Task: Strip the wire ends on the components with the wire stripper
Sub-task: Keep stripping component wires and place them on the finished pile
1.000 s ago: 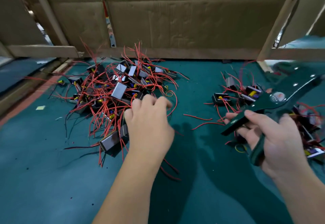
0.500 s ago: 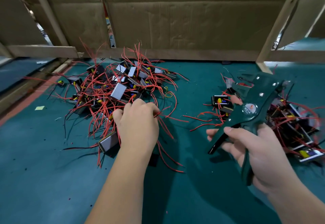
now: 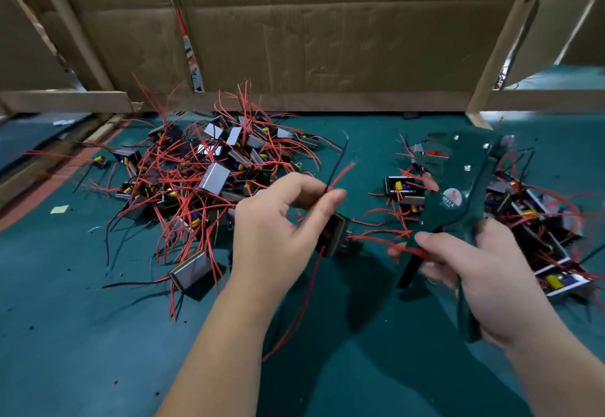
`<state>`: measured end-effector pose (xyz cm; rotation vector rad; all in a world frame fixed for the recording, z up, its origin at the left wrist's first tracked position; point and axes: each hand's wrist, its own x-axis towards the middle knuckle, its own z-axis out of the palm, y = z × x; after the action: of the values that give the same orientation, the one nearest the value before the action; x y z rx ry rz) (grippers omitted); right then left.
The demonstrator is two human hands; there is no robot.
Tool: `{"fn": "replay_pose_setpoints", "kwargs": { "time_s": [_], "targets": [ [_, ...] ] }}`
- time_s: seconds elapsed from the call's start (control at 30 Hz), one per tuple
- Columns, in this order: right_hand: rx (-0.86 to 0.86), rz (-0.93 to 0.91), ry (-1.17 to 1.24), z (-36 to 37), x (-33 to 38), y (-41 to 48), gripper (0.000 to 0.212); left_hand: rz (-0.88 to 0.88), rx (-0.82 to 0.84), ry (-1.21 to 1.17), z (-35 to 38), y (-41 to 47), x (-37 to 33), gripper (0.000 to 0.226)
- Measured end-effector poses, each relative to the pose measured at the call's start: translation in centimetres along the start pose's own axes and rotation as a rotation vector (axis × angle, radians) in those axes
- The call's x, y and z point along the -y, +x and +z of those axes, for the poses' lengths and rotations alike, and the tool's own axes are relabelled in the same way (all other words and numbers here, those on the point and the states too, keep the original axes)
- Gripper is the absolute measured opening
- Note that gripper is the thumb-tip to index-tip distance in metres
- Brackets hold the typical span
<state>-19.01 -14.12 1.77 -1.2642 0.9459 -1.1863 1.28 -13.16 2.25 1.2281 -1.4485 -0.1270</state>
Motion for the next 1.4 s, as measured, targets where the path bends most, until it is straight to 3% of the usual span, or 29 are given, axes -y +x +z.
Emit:
{"fn": "replay_pose_setpoints", "kwargs": {
  "time_s": [0.07, 0.13, 0.3, 0.4, 0.53, 0.67, 0.73, 0.9, 1.0, 1.1, 1.23, 1.33, 1.4],
  "targets": [
    [-0.05, -0.091, -0.097, 0.1, -0.1, 0.0, 0.027, -0.059, 0.005, -0.146, 0.3, -0.1, -0.3, 0.005],
    [-0.083, -0.19, -0.154, 0.2, 0.0, -0.1, 0.019, -0.111, 0.012, -0.312, 0.4, 0.0, -0.5, 0.013],
    [-0.076, -0.343, 0.026, 0.4, 0.6, -0.7, 0.033, -0.265, 0.052, -0.538, 0.5, 0.3, -0.2, 0.025],
    [-0.003, -0.296, 0.227, 0.6, 1.0, -0.8, 0.055, -0.329, 0.13, -0.568, 0.6, 0.4, 0.0, 0.041],
    [-0.091, -0.221, 0.209, 0.4, 1.4, -0.5, 0.052, -0.363, 0.308, -0.417, 0.8, 0.2, 0.3, 0.036],
    [-0.121, -0.132, 0.215, -0.2, 1.3, -0.1, 0.046, -0.251, 0.655, -0.061, 1.6, -0.9, 0.3, 0.022],
    [-0.12, -0.067, 0.202, -0.5, 1.5, 0.0, 0.04, -0.209, 0.77, 0.131, 1.9, -1.3, 0.3, 0.025],
    [-0.107, 0.093, 0.192, -1.7, 2.4, 0.4, 0.026, -0.284, 0.495, 0.472, 1.2, -0.7, 0.9, 0.036],
    [-0.078, 0.18, 0.164, -2.5, 2.7, 0.5, 0.045, -0.436, 0.375, 0.544, 0.6, -0.5, 1.4, 0.037],
    [-0.056, 0.289, 0.069, -2.9, 3.5, 0.3, 0.07, -0.458, 0.355, 0.567, 0.7, -0.5, 1.5, 0.036],
    [0.149, 0.483, -0.138, -2.9, 3.8, 0.0, 0.069, -0.454, 0.367, 0.571, 0.7, -0.5, 1.7, 0.036],
    [0.337, 0.567, 0.003, -1.2, 3.3, -0.3, 0.06, -0.463, 0.37, 0.546, 0.5, -0.4, 1.7, 0.037],
    [0.406, 0.571, 0.22, 0.6, 2.5, -0.2, 0.069, -0.494, 0.37, 0.532, 0.4, -0.4, 1.6, 0.037]
  ]
}}
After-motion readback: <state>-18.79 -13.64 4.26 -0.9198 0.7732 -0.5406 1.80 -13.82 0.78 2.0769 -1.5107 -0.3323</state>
